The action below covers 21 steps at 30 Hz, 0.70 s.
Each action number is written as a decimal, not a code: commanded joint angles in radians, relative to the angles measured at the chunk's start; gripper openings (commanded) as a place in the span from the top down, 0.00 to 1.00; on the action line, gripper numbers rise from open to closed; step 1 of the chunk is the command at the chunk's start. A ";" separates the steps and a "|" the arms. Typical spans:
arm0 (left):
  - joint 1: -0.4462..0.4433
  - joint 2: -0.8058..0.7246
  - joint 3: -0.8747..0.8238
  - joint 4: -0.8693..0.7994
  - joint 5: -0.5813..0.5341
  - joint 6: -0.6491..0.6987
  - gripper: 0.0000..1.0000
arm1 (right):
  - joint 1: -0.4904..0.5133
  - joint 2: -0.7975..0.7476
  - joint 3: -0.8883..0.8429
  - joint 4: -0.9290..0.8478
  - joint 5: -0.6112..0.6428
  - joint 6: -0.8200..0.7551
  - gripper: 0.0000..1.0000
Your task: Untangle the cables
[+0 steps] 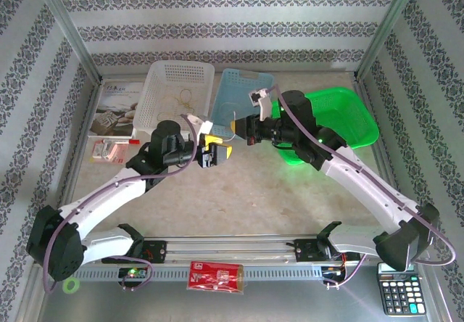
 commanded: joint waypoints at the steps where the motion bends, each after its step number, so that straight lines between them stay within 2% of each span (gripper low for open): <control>1: -0.017 0.015 -0.036 0.123 0.037 -0.039 0.55 | -0.023 0.012 0.067 0.016 -0.027 -0.007 1.00; 3: -0.019 0.030 -0.060 0.159 0.033 -0.058 0.72 | -0.044 0.016 0.092 0.035 -0.034 0.007 1.00; 5: -0.020 0.041 -0.089 0.196 0.026 -0.080 0.81 | -0.079 0.018 0.116 0.069 -0.051 0.037 1.00; 12: -0.020 0.078 -0.160 0.272 0.014 -0.128 0.82 | -0.187 0.017 0.192 0.162 -0.050 0.130 1.00; 18: -0.020 0.100 -0.192 0.308 0.008 -0.151 0.88 | -0.247 0.027 0.217 0.210 -0.023 0.167 1.00; 21: -0.020 0.101 -0.197 0.307 0.007 -0.156 0.88 | -0.271 0.038 0.207 0.239 -0.001 0.182 1.00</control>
